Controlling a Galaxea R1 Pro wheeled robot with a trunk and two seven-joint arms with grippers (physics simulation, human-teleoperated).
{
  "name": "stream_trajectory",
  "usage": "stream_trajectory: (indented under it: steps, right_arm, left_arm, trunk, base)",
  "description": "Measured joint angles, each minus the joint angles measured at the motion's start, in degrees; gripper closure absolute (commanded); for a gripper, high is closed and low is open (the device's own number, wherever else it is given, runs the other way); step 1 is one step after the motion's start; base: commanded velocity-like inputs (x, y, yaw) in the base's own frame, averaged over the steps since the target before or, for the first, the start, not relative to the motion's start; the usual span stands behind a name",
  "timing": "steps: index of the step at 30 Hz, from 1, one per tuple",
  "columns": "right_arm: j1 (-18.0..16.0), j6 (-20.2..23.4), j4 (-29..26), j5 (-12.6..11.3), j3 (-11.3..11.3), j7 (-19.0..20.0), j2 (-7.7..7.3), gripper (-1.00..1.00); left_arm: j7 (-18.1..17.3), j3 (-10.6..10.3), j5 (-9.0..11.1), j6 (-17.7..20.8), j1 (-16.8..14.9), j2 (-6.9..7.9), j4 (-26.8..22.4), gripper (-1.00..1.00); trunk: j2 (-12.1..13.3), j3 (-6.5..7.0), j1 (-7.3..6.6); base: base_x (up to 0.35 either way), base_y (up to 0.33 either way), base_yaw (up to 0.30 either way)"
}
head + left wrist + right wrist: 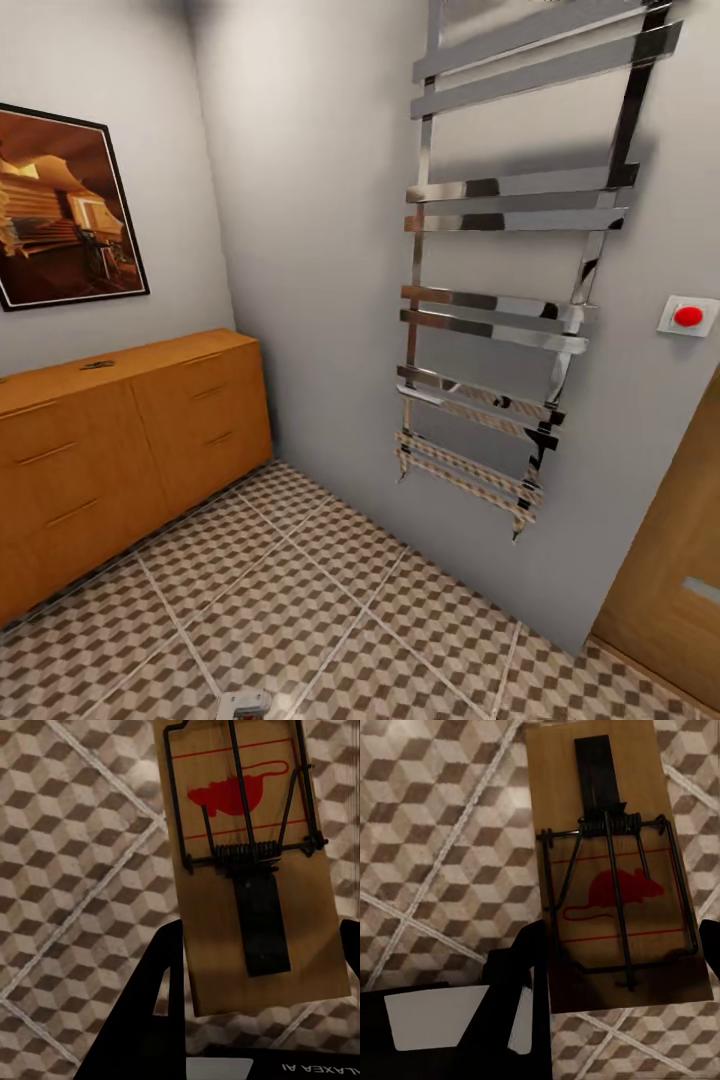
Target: Take the four mousetraps from the cabinet in the bathroom and place them on the bathroom floor. Make sure all four end up on the same floor surface, and ensure that at least two of them are either under or directly next to the same bathroom sink.
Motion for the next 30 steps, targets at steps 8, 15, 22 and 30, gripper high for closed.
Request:
stream_trajectory:
  steps: [8, 15, 22, 30]
  right_arm:
    - [0.08, 0.04, -0.03, -0.01, -0.02, 0.00, 0.47, 1.00]
    - [0.09, 0.07, -0.06, -0.05, -0.07, -0.07, 0.41, 1.00]
    - [0.09, 0.08, -0.05, -0.04, -0.05, -0.01, 0.38, 1.00]
    - [0.09, 0.13, -0.04, -0.08, -0.07, 0.01, 0.30, 1.00]
  left_arm:
    - [0.00, 0.00, 0.00, 0.00, 0.00, 0.00, 0.01, 1.00]
    - [0.00, 0.00, 0.00, 0.00, 0.00, 0.00, 0.01, 1.00]
    - [0.00, 0.00, 0.00, 0.00, 0.01, 0.00, 0.03, 1.00]
    - [0.00, 0.00, 0.00, 0.00, 0.00, 0.00, -0.03, 1.00]
  trunk:
    - [0.00, 0.00, 0.00]
    - [0.00, 0.00, 0.00]
    - [0.00, 0.00, 0.00]
    - [0.00, 0.00, 0.00]
  base:
    - [0.000, 0.000, -0.300]
    - [0.000, 0.000, -0.300]
    - [0.000, 0.000, -0.300]
    - [0.000, 0.000, -0.300]
